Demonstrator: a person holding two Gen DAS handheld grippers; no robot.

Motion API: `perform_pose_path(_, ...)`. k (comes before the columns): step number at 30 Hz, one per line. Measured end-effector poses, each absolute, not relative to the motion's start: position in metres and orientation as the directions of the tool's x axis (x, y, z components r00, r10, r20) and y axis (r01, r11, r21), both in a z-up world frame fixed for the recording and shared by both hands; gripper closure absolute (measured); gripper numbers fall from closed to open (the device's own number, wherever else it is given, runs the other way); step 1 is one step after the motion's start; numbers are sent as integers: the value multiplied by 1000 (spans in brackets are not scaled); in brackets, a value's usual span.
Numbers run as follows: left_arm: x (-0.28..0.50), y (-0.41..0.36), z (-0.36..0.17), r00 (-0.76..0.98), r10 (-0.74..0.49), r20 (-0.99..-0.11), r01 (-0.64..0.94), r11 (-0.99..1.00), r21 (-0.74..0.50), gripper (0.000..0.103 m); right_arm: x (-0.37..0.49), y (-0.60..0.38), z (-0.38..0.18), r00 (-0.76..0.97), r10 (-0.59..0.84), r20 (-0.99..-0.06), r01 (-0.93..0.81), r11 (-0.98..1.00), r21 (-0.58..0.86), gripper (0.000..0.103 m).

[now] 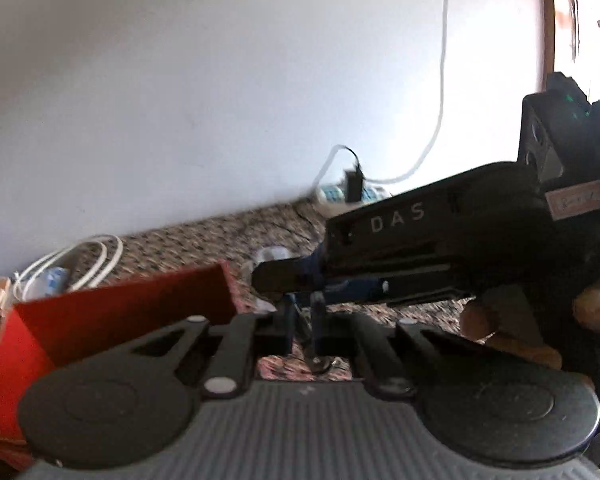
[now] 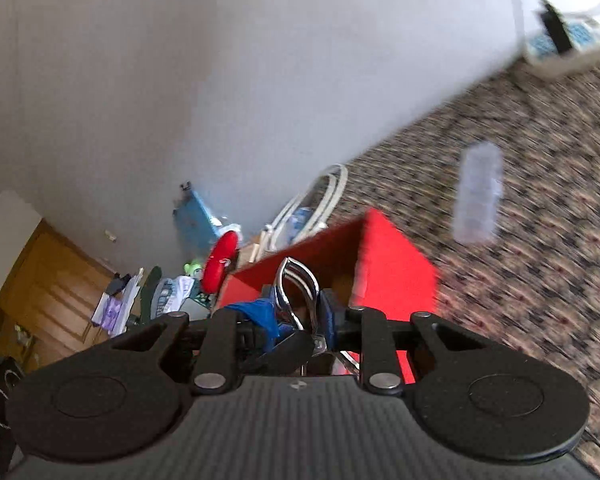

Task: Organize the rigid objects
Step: 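Carry the held clip over the red box with the right tool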

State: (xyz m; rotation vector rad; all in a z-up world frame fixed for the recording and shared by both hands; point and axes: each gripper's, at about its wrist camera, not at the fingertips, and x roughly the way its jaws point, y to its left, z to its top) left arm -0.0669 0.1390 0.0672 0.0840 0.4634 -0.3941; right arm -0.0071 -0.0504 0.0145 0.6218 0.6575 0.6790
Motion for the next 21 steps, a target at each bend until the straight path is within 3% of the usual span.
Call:
perform_pose_path(6,-51,189,69,822,-349,-450,367,929,-50,100,18,10,24,552,751,-362,-415,624,662,98)
perform_pose_path(13,-14,232,41,787,-321,-527,308,944,-116,100,44,61,1,549,686,-477,-391,715,579,99)
perform_pose_path(21,7,275,28,793,-215,-569,191,976,-103,100,56,75,-14,609,573,-548,-329,811,483,98)
